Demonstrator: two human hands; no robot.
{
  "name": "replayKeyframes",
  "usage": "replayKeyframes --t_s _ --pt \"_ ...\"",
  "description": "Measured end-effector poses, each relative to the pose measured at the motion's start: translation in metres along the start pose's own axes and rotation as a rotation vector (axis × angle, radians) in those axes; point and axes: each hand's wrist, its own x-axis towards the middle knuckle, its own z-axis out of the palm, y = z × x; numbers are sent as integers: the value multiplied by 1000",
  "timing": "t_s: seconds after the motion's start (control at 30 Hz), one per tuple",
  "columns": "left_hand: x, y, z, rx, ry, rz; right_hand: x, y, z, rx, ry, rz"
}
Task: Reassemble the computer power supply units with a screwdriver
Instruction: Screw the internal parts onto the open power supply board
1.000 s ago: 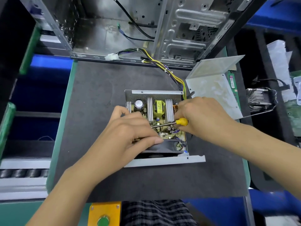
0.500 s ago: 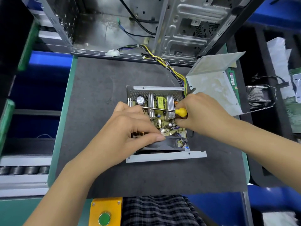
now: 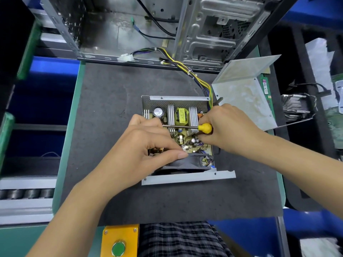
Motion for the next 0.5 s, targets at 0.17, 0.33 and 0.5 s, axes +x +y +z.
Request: replayKeyframes --t_s 0.17,0.33,0.5 --pt "-1 1 0 1 -3 -2 -1 0 4 -46 15 -7" --pt "-1 2 1 -1 4 -5 0 0 4 -5 25 -13" --pt "1 4 3 0 -10 2 -1 1 1 23 23 -20"
